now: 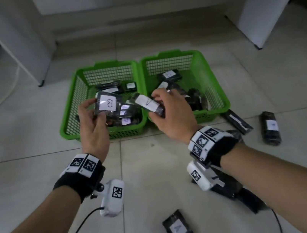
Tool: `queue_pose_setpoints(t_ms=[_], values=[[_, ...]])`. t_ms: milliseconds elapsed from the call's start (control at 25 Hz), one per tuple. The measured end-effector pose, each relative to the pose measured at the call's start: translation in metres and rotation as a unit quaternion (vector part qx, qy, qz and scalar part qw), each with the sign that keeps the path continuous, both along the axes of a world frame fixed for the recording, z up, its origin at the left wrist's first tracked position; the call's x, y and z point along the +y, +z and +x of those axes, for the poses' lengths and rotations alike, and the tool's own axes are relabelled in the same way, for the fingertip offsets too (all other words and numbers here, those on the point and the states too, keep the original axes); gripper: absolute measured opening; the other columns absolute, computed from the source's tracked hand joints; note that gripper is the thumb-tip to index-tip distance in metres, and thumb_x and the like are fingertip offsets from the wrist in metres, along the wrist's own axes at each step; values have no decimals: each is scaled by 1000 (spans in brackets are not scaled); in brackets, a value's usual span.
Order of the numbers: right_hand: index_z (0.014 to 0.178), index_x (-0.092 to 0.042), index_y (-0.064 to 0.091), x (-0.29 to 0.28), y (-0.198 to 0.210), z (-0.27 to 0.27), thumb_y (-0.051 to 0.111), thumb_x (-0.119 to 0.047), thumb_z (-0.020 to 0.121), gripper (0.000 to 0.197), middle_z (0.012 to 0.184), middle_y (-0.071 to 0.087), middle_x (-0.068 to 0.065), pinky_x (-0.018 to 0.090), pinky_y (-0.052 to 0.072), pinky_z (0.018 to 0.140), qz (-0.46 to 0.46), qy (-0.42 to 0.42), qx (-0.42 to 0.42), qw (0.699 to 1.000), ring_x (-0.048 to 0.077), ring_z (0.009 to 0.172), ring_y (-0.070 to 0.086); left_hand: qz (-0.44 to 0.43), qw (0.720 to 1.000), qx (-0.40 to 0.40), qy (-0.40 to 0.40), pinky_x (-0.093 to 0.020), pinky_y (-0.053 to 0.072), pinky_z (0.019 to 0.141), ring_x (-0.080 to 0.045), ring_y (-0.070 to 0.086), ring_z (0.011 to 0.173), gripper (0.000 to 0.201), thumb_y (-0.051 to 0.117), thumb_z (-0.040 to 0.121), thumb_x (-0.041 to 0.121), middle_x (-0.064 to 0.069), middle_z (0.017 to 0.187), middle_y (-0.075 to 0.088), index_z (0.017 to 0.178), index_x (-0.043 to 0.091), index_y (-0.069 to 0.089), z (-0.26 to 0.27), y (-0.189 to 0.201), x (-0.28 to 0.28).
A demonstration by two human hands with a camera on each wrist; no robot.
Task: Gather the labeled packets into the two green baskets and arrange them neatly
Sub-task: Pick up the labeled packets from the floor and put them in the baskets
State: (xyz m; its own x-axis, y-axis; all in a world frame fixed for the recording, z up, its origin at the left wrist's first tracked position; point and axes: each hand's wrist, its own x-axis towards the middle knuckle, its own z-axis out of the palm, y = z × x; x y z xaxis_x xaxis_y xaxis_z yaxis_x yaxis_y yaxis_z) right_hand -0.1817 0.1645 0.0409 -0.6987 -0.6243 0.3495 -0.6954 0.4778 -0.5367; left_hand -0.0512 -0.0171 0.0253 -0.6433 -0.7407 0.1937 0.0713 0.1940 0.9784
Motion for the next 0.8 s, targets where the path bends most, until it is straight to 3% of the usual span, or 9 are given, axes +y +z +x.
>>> queue_pose_setpoints(t_ms=[120, 240, 320, 400, 520, 600, 640, 720, 800], values=[[100, -16, 56, -62, -4, 1, 76, -31, 88, 27, 88, 56, 0, 40, 53, 75, 40, 9, -38, 998, 21, 85, 54, -19, 999, -16, 44, -46, 54, 71, -33, 65, 84, 32, 49, 97, 11, -9, 101, 70, 126, 27, 47, 13, -4, -27], [91, -12, 61, -100, -15, -1, 74, -45, 88, 36, 88, 62, 0, 38, 50, 77, 70, 37, -56, 995, 21, 88, 56, -42, 997, -29, 56, -40, 55, 67, -30, 67, 83, 33, 53, 97, 14, -8, 101, 71, 128, 27, 48, 16, -6, -38], [99, -13, 68, -104, -23, -1, 59, -56, 95, 44, 99, 67, 2, 36, 46, 87, 146, 59, -6, 987, 24, 99, 58, -52, 997, -26, 60, -36, 56, 67, -24, 67, 80, 34, 54, 98, 12, -5, 98, 71, 130, 24, 50, 10, -2, -37], [120, -16, 69, -91, -23, -4, 47, -52, 101, 46, 127, 65, 4, 41, 40, 103, 162, 59, 43, 984, 26, 122, 53, -55, 997, -20, 54, -36, 58, 73, -19, 69, 82, 35, 55, 98, 13, -3, 98, 72, 130, 25, 52, -4, 2, -33], [125, -15, 66, -44, -16, -23, 54, -47, 90, 49, 137, 57, 4, 48, 35, 110, 103, 14, 68, 992, 27, 131, 45, -82, 996, -31, 0, -39, 58, 81, -20, 69, 91, 35, 56, 97, 16, -3, 105, 70, 130, 28, 52, -39, 5, -21], [117, -19, 69, -4, -17, -46, 61, -48, 76, 51, 131, 57, 3, 47, 39, 104, 117, -12, 61, 991, 27, 124, 47, -122, 990, -59, -41, -40, 58, 81, -18, 68, 91, 34, 57, 96, 21, 0, 104, 70, 129, 27, 55, -71, 6, -9], [111, -20, 71, 12, -19, -54, 64, -45, 77, 44, 124, 60, 2, 45, 42, 98, 120, -10, 34, 992, 27, 118, 50, -140, 986, -73, -57, -37, 57, 79, -16, 67, 90, 32, 57, 96, 24, 1, 104, 70, 129, 26, 56, -84, 7, -2], [101, -17, 74, 37, -24, -68, 66, -38, 89, 25, 106, 67, 3, 40, 48, 87, 104, -1, -18, 994, 24, 102, 59, -169, 977, -96, -83, -25, 53, 71, -12, 64, 85, 30, 57, 97, 29, 1, 103, 69, 128, 25, 58, -113, 8, 11], [96, -12, 72, 52, -28, -78, 63, -34, 98, 23, 90, 70, 2, 33, 48, 72, 61, -29, -47, 997, 20, 83, 63, -189, 970, -119, -98, -25, 50, 70, -11, 61, 80, 30, 56, 98, 31, 0, 101, 68, 127, 26, 58, -140, 10, 21]])
